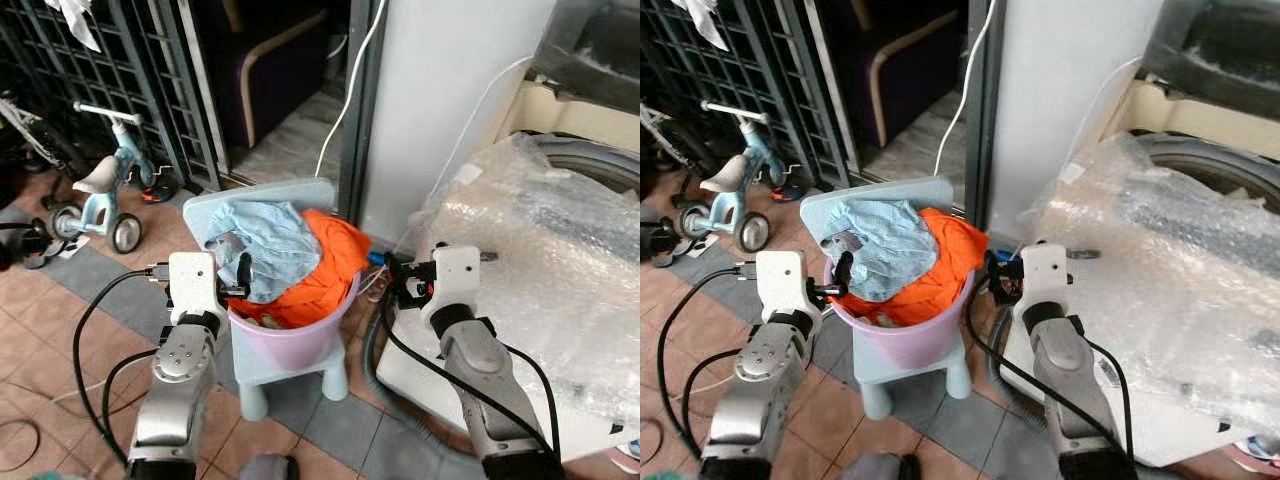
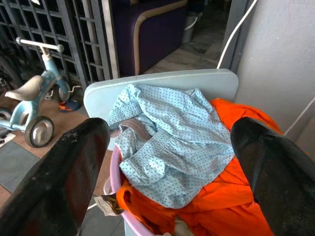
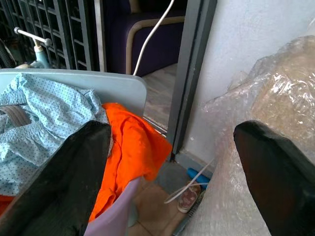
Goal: Clothes washing
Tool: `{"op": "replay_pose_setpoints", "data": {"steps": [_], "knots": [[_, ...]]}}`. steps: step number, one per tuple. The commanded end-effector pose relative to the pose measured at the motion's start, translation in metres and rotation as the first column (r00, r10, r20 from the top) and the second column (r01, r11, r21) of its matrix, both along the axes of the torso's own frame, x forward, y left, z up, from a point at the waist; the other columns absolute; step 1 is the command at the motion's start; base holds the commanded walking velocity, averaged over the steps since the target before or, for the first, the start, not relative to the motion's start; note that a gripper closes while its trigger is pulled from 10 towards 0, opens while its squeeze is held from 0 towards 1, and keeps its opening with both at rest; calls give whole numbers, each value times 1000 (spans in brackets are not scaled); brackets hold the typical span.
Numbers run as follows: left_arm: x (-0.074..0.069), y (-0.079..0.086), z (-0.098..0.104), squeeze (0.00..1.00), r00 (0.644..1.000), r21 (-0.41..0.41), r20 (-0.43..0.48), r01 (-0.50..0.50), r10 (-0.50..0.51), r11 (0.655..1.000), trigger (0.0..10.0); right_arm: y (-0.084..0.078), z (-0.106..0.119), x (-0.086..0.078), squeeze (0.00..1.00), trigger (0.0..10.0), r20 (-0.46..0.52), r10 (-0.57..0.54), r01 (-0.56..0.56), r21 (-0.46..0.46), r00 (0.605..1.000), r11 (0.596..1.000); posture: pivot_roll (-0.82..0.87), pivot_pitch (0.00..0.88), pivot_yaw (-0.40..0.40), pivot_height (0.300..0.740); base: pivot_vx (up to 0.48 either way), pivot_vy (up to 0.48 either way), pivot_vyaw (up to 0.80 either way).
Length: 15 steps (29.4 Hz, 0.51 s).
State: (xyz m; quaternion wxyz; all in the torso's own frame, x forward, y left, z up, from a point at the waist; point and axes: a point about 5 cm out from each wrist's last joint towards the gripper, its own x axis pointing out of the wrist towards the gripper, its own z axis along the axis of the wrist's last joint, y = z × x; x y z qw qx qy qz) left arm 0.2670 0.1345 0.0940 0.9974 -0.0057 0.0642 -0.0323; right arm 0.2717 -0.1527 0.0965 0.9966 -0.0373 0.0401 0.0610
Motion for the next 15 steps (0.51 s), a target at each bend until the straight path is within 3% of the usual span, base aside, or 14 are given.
{"op": "replay_pose_setpoints", "data": {"steps": [1, 2, 7, 15], "knots": [[-2, 4, -2, 0, 1000, -3, -31, -4, 4, 1000, 10000, 6, 1, 2, 0, 10000, 5, 18, -18, 14, 1000, 1000, -34, 0, 0, 740, 0, 0, 781], [-3, 3, -3, 0, 998, -43, -60, -5, 3, 999, 10000, 6, 0, 2, 0, 10000, 4, 19, -19, 21, 1000, 1000, -36, 0, 0, 740, 0, 0, 781], [-3, 3, -3, 0, 999, -45, -41, -22, 20, 999, 10000, 3, 0, 4, 0, 10000, -7, -7, 7, 20, 1000, 1000, -38, 0, -1, 740, 0, 0, 775], [-1, 3, -1, 0, 999, -23, -25, -21, 20, 1000, 10000, -7, -16, 5, 0, 10000, -117, -74, 79, 40, 990, 996, -36, 0, -2, 740, 0, 0, 0]]}}
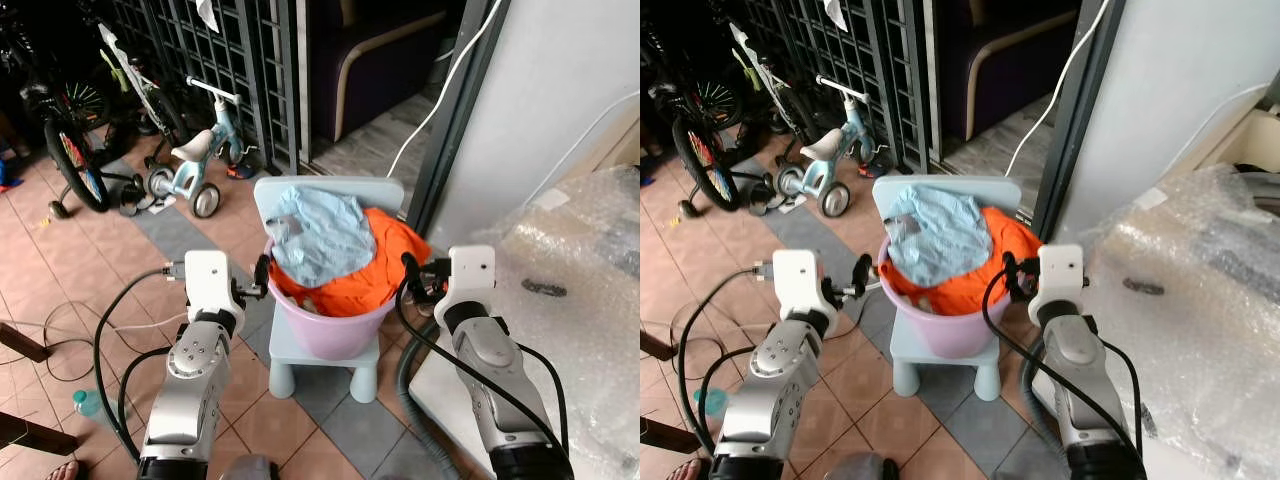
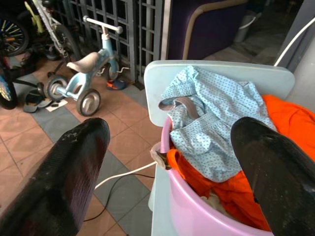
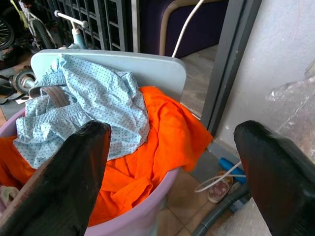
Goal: Clothes washing
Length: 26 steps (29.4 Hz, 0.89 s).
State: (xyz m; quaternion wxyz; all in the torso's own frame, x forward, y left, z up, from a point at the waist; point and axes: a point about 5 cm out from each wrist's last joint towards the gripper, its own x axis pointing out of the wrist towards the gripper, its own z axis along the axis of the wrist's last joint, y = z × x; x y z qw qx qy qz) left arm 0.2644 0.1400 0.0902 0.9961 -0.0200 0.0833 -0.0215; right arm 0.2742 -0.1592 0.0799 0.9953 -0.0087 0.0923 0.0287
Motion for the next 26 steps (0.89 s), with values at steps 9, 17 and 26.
{"op": "replay_pose_setpoints", "data": {"steps": [9, 17, 26], "knots": [[4, -2, 4, 0, 1000, 13, 22, -9, 9, 1000, 10000, 10, 12, 6, 0, 10000, 58, 71, -71, 0, 996, 997, -33, 0, -5, 740, 0, 0, 0], [3, -6, 1, 0, 1000, -2, 8, -1, 1, 1000, 10000, 11, 5, 7, 0, 10000, 41, 42, -39, -60, 998, 997, -29, 0, -21, 740, 0, 296, 0], [2, -8, 2, 0, 1000, 1, 18, -3, 3, 1000, 10000, 20, 5, 6, 0, 10000, 26, 111, -110, -37, 993, 993, -19, 0, -39, 740, 32, 332, 0]]}}
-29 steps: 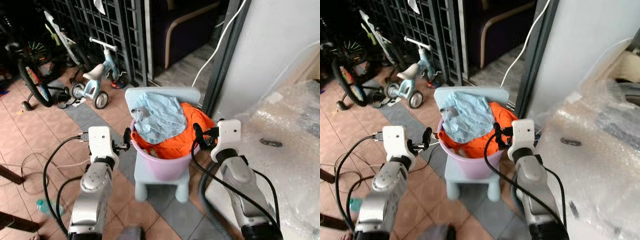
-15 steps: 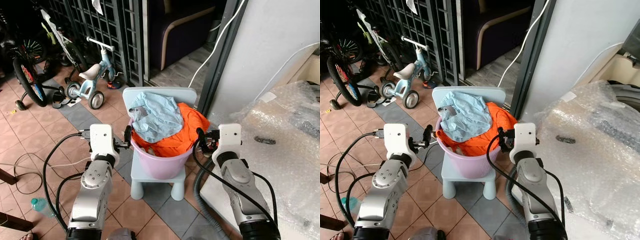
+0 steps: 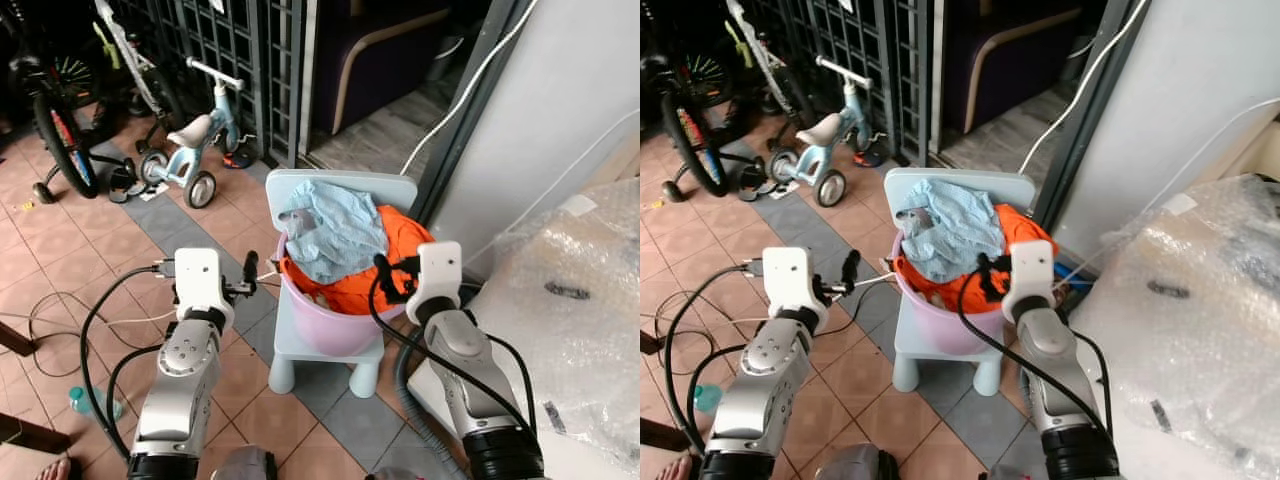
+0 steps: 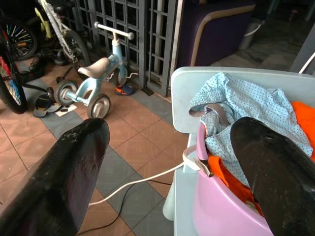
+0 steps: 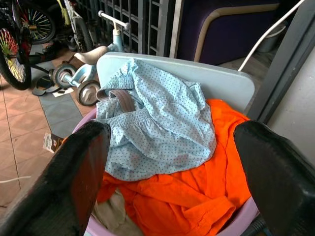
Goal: Clothes washing
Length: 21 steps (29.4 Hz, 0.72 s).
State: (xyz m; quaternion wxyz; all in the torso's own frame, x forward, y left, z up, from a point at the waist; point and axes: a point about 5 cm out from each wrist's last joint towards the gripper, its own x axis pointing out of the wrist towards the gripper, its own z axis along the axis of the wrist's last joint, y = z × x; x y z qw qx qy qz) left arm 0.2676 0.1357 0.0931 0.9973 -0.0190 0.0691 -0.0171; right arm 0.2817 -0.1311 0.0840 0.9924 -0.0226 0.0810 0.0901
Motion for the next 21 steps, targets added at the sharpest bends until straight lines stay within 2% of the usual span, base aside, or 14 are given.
{"op": "replay_pose_setpoints", "data": {"steps": [1, 10, 14, 21], "knots": [[-1, -4, -1, 0, 1000, -7, -6, 11, -11, 1000, 10000, -7, 1, -2, 0, 10000, 7, -9, 9, -11, 1000, 1000, -19, 0, -38, 740, 0, 0, 0], [0, -4, 4, 0, 999, -14, 28, 47, -47, 999, 10000, -3, 6, 3, 0, 10000, 36, 16, -16, 9, 999, 1000, -25, 0, -18, 740, 54, 0, 0], [1, -7, 6, 0, 997, -24, 36, 63, -62, 998, 10000, -2, 9, 7, 0, 10000, 49, 26, -26, -4, 998, 1000, -26, 0, -13, 740, 285, 0, 0], [0, -6, 5, 0, 998, -30, 35, 57, -56, 998, 10000, 2, 7, 6, 0, 10000, 38, 62, -62, 0, 997, 998, -23, 3, -15, 740, 308, 0, 0]]}}
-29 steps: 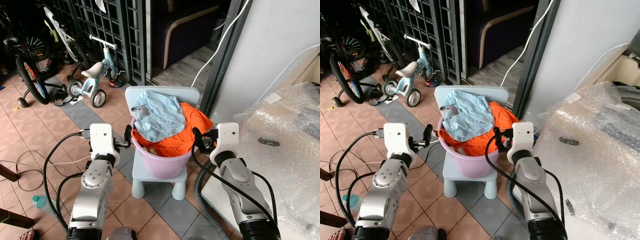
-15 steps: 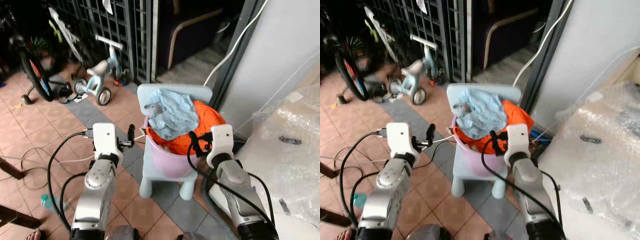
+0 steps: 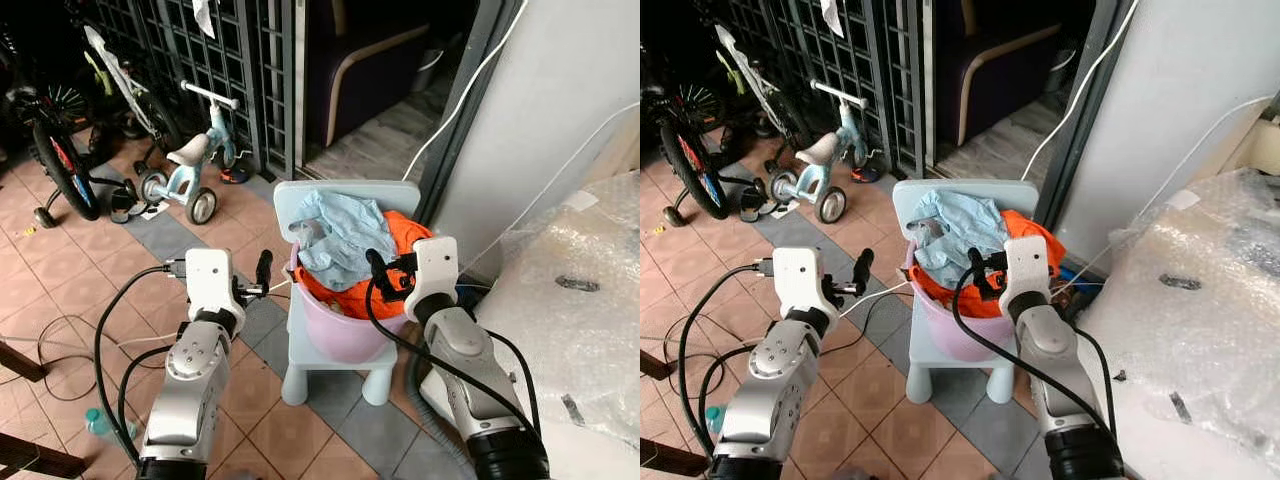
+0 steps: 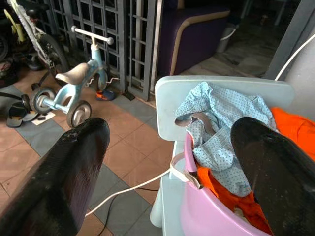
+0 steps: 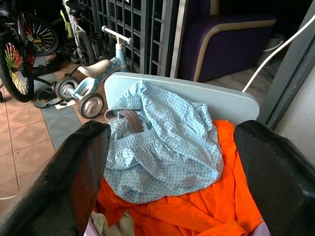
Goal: Clothes washing
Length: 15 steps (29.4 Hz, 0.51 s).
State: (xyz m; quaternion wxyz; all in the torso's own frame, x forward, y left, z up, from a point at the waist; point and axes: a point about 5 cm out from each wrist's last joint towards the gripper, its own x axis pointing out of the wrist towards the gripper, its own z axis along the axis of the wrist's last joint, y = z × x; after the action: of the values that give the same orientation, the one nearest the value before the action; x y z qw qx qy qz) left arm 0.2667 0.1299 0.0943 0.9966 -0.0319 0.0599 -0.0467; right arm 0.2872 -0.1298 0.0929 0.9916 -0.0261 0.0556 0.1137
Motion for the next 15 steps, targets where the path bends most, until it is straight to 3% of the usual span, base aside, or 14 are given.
{"op": "replay_pose_setpoints", "data": {"steps": [1, 2, 4, 11, 15], "knots": [[1, 0, 4, 0, 1000, -4, 15, 1, -1, 1000, 10000, -1, 2, 0, 0, 10000, 30, -1, 1, -8, 1000, 1000, -23, 2, -16, 740, 311, 0, 0], [1, 0, 4, 0, 1000, -5, 15, 1, -1, 1000, 10000, -1, 3, 0, 0, 10000, 42, -5, 5, -9, 999, 1000, -23, 2, -16, 740, 311, 0, 0], [1, 0, 4, 0, 1000, -6, 14, 1, -1, 1000, 10000, -5, -6, 1, 0, 10000, -30, -32, 31, -24, 999, 999, -26, 3, -15, 740, 317, 0, 0], [1, -1, 4, 0, 1000, -8, 11, 3, -3, 1000, 10000, -6, -13, -2, 0, 10000, -62, -16, 14, -34, 998, 999, -26, 6, -14, 740, 347, 0, 0], [1, -1, 4, 0, 1000, -11, 11, 5, -4, 1000, 10000, -1, -13, -4, 0, 10000, -75, 18, -17, 14, 997, 1000, -26, 8, -14, 740, 429, 0, 0]]}}
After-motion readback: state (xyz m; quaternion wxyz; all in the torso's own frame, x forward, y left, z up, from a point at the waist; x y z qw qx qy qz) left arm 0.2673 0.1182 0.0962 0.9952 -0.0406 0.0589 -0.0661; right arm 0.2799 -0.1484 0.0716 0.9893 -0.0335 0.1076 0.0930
